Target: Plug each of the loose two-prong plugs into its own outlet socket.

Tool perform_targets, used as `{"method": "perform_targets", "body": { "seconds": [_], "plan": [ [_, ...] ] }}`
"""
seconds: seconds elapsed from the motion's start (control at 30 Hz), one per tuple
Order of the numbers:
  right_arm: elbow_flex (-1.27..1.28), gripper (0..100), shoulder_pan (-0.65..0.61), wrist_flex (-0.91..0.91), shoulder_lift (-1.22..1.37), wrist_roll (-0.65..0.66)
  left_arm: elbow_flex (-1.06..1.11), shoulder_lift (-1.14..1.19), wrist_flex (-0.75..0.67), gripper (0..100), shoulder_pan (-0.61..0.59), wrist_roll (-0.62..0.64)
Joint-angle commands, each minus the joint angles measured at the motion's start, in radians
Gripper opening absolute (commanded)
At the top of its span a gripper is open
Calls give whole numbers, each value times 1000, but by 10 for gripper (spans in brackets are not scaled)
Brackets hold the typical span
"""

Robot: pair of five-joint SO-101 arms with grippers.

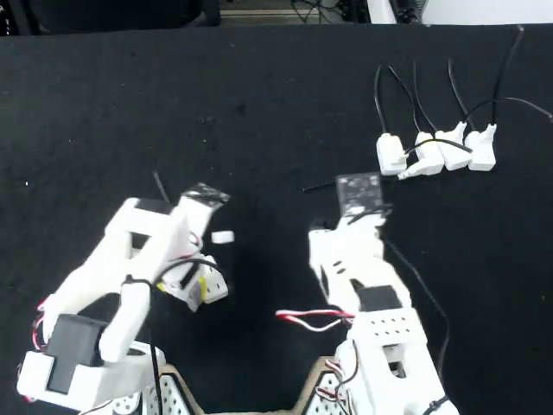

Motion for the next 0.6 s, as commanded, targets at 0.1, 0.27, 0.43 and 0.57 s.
{"method": "perform_targets", "body": {
  "seconds": [0.1,0.27,0.43,0.57],
  "plan": [
    [-62,18,26,-25,-27,-15,-53,-35,6,220,124,57],
    [-62,18,25,-25,-27,-17,-116,-37,11,220,154,107],
    [-62,18,25,-25,-27,-17,-205,-37,112,220,119,104],
    [-62,18,25,-25,-27,-17,-262,-37,140,220,19,80]
  ]
}}
